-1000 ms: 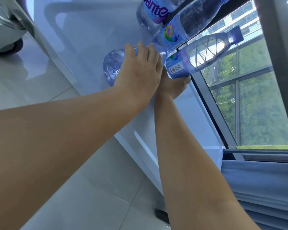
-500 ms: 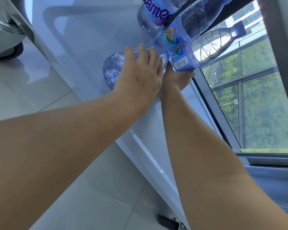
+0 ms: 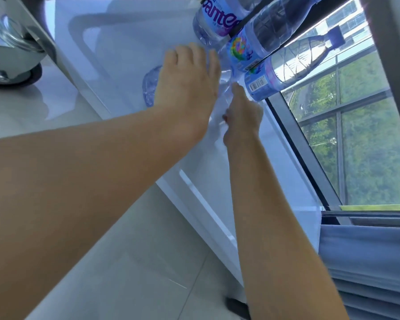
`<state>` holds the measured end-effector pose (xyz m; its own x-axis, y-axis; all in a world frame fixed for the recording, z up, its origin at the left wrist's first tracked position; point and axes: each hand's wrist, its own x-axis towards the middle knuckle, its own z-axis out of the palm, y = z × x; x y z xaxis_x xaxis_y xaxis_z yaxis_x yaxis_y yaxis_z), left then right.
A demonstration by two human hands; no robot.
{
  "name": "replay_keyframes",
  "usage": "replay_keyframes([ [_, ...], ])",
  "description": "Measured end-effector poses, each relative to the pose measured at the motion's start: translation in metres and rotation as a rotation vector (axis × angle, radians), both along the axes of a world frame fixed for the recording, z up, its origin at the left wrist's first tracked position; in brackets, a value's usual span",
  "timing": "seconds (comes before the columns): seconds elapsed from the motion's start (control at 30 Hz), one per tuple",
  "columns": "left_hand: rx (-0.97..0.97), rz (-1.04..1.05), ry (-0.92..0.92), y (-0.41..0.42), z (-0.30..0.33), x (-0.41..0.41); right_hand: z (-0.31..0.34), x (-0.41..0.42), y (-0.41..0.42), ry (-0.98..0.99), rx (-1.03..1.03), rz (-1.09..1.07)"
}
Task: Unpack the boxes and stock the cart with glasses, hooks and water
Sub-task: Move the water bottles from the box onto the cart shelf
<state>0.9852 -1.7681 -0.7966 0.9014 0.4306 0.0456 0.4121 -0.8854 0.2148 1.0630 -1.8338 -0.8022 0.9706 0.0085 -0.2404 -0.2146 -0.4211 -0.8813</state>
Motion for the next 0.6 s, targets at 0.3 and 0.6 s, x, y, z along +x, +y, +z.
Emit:
replay_keyframes([
  [0.3,-0.286,-0.034,-0.356,0.019,-0.013,-0.027,0.022,-0.039,0.006,0.309,0.067,0.309],
  [0.6,-0.459,-0.139,-0.295,0.001,-0.012,-0.033,0.012,-0.043,-0.032,-0.064,0.191,0.047],
])
